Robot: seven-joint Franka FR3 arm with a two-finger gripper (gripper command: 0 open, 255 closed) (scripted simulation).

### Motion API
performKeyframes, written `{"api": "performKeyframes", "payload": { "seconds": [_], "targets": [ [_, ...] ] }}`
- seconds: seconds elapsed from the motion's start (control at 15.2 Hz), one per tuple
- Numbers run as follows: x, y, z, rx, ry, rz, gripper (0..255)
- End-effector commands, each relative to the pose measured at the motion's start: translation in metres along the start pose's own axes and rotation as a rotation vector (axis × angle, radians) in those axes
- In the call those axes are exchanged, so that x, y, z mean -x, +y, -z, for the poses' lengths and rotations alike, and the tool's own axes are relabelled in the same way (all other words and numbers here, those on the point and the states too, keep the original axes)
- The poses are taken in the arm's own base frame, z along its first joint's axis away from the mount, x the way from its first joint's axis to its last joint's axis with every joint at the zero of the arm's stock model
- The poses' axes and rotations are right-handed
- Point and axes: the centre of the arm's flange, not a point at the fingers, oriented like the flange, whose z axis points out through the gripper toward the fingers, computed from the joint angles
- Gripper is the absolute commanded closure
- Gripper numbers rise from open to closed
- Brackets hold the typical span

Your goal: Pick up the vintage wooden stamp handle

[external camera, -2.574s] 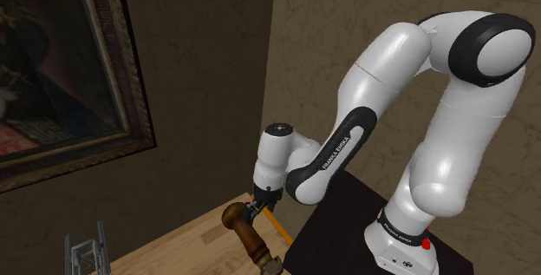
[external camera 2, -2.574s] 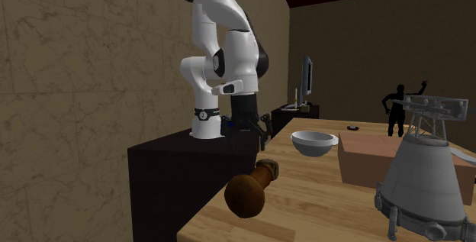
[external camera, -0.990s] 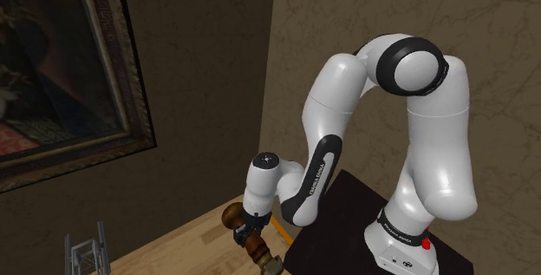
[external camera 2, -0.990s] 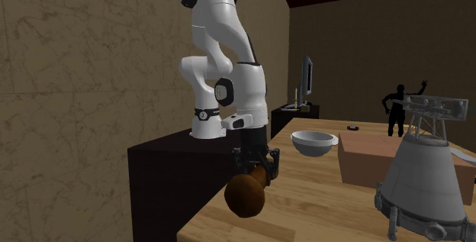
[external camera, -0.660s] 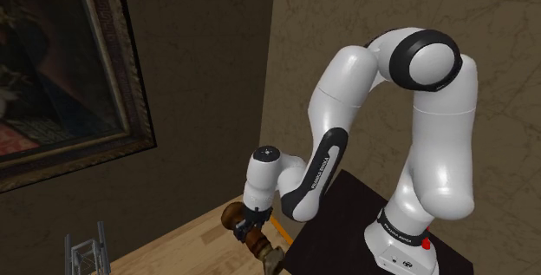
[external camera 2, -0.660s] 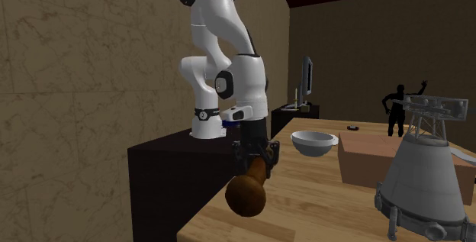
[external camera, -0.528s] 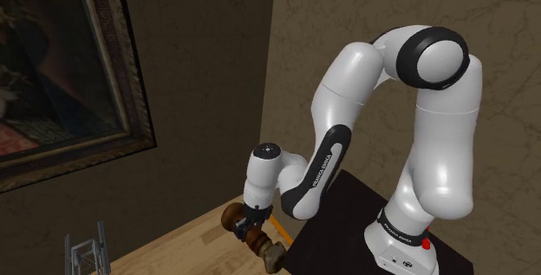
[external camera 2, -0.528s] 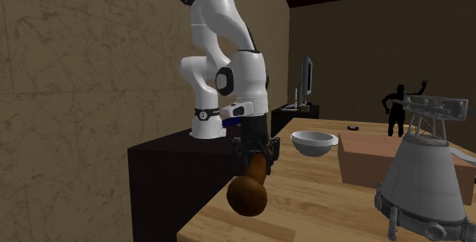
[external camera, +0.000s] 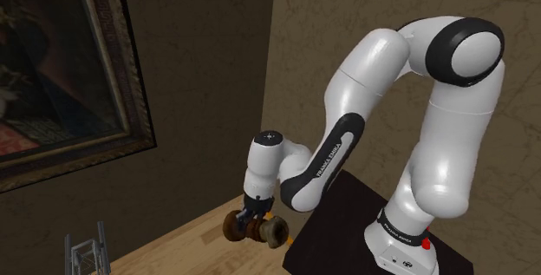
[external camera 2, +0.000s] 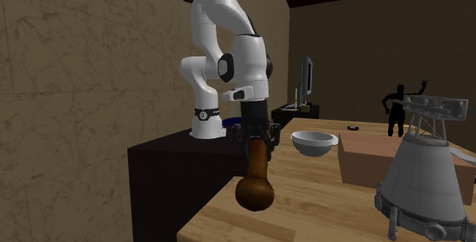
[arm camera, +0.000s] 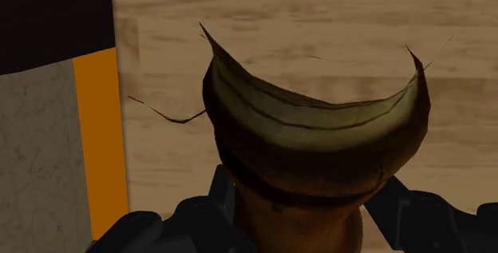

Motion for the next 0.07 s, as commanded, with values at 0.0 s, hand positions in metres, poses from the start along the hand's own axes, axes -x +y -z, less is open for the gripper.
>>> {"api": "performKeyframes", "payload": {
  "seconds": [0.0],
  "targets": [
    [-0.0001, 0.0004, 0.0029, 0.000, 0.000, 0.000, 255]
  ]
}}
